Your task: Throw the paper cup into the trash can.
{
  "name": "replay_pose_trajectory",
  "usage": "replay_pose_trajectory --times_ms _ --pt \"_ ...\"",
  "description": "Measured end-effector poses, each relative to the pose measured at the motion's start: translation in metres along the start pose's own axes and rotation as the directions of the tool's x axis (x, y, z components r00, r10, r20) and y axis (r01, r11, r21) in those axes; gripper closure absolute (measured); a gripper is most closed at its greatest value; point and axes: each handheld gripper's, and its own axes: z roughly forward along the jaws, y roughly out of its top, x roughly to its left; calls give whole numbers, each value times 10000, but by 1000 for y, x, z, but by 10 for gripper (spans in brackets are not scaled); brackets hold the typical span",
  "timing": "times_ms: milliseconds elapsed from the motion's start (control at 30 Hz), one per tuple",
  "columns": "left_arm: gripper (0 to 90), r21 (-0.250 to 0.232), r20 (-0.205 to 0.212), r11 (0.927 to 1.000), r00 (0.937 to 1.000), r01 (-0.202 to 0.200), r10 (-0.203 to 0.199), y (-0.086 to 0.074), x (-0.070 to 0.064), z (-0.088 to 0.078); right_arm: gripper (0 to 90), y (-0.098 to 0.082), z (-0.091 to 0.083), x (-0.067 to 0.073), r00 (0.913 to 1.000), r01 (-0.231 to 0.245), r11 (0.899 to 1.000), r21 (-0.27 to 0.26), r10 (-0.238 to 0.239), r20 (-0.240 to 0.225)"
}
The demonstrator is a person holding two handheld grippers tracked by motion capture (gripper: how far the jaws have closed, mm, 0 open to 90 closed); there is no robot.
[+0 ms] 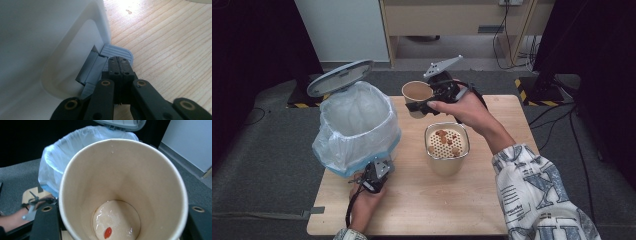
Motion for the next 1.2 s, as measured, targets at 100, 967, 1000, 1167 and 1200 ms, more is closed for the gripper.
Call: replay_pose_trajectory --times_ms 100,967,1000,1167,1200 --pt "896 -1 -18 10000 10000 -30 30 0 0 0 328 7 4 4 10000 -45 10000 -75 44 -66" --pt "896 2 -13 10000 10000 -8 8 0 0 0 320 48 65 28 9992 -69 9999 -127 63 -402" --pt "897 -1 -5 10000 10000 -10 10 0 0 0 319 48 67 28 9991 -103 9999 -126 98 -403" --pt "896 13 20 10000 10000 11 -11 0 1 0 313 50 80 28 9993 -189 9998 -118 185 -325" --pt "896 13 29 10000 10000 22 -22 0 1 0 311 50 84 28 9995 -177 9998 -41 176 -248"
